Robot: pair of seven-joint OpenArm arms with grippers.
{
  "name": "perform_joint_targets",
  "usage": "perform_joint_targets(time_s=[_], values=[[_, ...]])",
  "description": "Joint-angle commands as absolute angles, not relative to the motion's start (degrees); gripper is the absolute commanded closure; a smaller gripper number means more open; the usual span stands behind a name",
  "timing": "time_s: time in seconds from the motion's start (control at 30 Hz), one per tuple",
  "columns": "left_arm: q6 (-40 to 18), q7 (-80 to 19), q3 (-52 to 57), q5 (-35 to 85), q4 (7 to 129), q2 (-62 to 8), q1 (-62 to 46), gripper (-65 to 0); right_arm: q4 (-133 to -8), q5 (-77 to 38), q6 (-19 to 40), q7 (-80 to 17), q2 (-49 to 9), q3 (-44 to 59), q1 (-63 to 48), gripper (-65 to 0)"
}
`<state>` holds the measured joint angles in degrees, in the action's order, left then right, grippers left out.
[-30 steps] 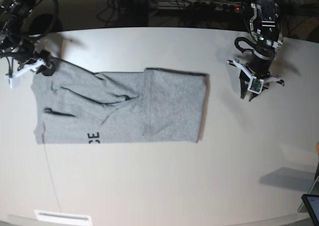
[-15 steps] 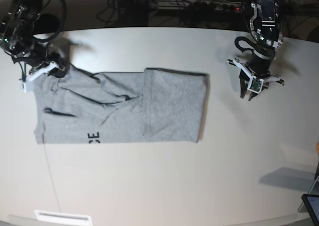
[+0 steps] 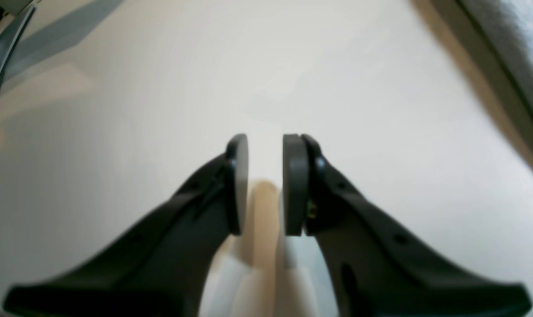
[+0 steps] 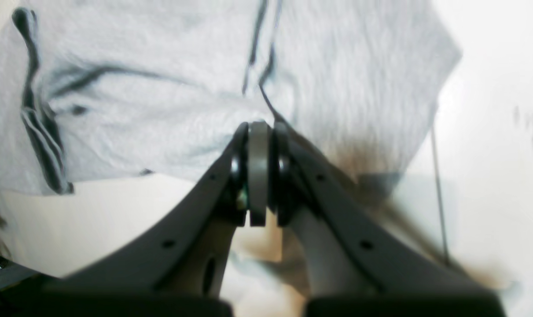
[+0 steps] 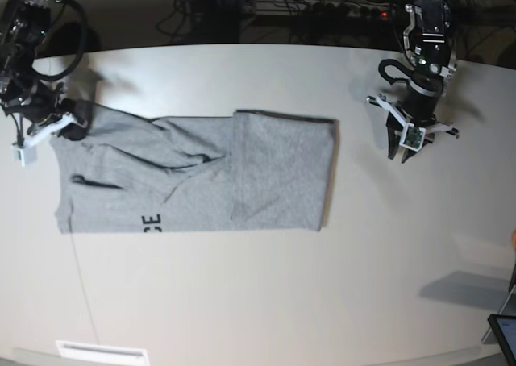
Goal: Fold the T-shirt properly
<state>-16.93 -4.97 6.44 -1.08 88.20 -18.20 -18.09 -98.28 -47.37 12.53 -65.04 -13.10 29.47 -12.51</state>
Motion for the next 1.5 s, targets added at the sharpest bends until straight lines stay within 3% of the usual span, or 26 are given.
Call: perform_joint_targets(time_s=[0.0,0.53,0.73,1.0,1.47], values=[[-16.5,-3.7,6.8,-0.6,89.0,-18.9,-17.8,-13.8,-99.2,-48.2,12.7,-64.1,-13.9,29.5,-11.7,-0.3],[-16.5,-3.7,6.8,-0.5,87.0,-19.1,-18.6,-13.6,-98.8,-48.2,12.6,-63.8,-16.6,24.0,-5.3,-0.7],[-16.5,-3.7,6.9,-0.5,87.1,-19.1,-18.7,-13.6,-93.2,-48.0,12.6,-63.7,-16.7,23.3,-2.3,-0.7],[-16.5,-3.7,11.6,-0.6,87.2,-19.1,-19.6,-13.6,-92.3,-37.1,13.1,-59.8,-16.4,23.3,-1.3,-0.7],[-16.5,-3.7,12.1,-0.6,87.2,-18.9,-19.8,-13.6,-90.9,-36.2,13.1,-60.2,-16.3,23.3,0.0,-2.5]])
